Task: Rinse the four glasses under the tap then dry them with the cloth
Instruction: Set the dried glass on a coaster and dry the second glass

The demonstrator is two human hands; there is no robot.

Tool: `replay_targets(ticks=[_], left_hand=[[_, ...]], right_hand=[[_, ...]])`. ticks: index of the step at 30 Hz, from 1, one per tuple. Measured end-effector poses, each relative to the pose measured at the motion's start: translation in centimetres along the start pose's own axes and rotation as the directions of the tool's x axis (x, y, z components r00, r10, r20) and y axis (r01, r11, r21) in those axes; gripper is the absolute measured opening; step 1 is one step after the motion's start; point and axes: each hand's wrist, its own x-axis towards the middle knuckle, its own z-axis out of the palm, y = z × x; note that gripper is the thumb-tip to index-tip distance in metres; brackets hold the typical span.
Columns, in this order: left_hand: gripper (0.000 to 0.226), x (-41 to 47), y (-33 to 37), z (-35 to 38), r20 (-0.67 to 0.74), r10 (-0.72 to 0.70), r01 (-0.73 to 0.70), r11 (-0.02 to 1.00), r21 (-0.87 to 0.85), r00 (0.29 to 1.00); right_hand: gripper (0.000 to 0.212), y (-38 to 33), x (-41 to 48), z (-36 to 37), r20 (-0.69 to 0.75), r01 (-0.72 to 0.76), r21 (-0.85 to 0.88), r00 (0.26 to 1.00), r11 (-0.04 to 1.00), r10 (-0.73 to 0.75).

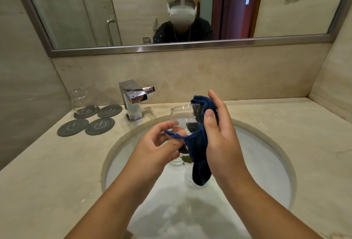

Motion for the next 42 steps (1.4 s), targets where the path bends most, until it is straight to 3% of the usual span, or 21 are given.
replay_targets(ticks=[5, 9, 14, 18, 21, 28, 31, 36, 39, 42], left_hand=[[0.049, 0.0, -0.2, -0.5, 0.152, -0.072, 0.094, 0.985, -0.143, 0.986], [0.055, 0.3, -0.5, 0.2, 0.031, 0.015, -0.014, 0.999, -0.03, 0.999], [0.029, 0.6, -1.0, 0.4, -0.072, 0.11, -0.108, 0.994, 0.031, 0.991], [0.065, 0.4, -1.1, 0.7, -0.071, 0.104, -0.097, 0.991, 0.087, 0.992], [0.066, 0.5, -1.1, 0.7, -0.092, 0.058, -0.055, 0.998, 0.042, 0.994], [0.055, -0.2, -0.1, 0.0, 0.174, -0.031, 0.04, 0.998, -0.048, 0.984], [0.056, -0.1, -0.1, 0.4, 0.111, 0.011, -0.016, 0.999, 0.041, 0.994], [0.051, 0.5, -0.7, 0.3, -0.065, 0.085, -0.085, 0.996, 0.01, 0.994], [0.043, 0.6, -0.9, -0.1, -0.048, 0.111, -0.109, 0.993, 0.045, 0.993], [0.051, 0.4, -0.7, 0.0, -0.009, 0.088, -0.087, 0.994, 0.06, 0.996]], right_hand=[[0.04, -0.6, 0.1, -0.1, 0.012, -0.034, 0.114, 0.999, 0.993, 0.033], [0.04, -0.5, 0.2, 0.0, -0.011, -0.047, 0.117, 0.999, 0.992, 0.048], [0.046, -0.2, 0.1, 0.0, -0.004, -0.009, 0.038, 1.0, 0.999, 0.009], [0.052, 0.0, -0.1, 0.1, 0.076, 0.061, -0.052, 0.995, 0.997, -0.057], [0.052, 0.1, -0.2, 0.2, 0.118, 0.07, -0.072, 0.991, 0.995, -0.061], [0.046, -0.5, 0.1, 0.1, 0.052, -0.012, 0.105, 0.999, 0.994, 0.007], [0.045, -0.5, 0.0, 0.0, 0.021, -0.005, 0.095, 1.0, 0.995, 0.003], [0.047, -0.5, -0.1, 0.1, 0.024, 0.019, 0.051, 1.0, 0.999, -0.02], [0.05, -0.3, 0.0, -0.2, 0.04, 0.051, -0.003, 0.998, 0.999, -0.051], [0.052, 0.1, 0.2, -0.3, 0.061, 0.054, -0.04, 0.997, 0.998, -0.051]])
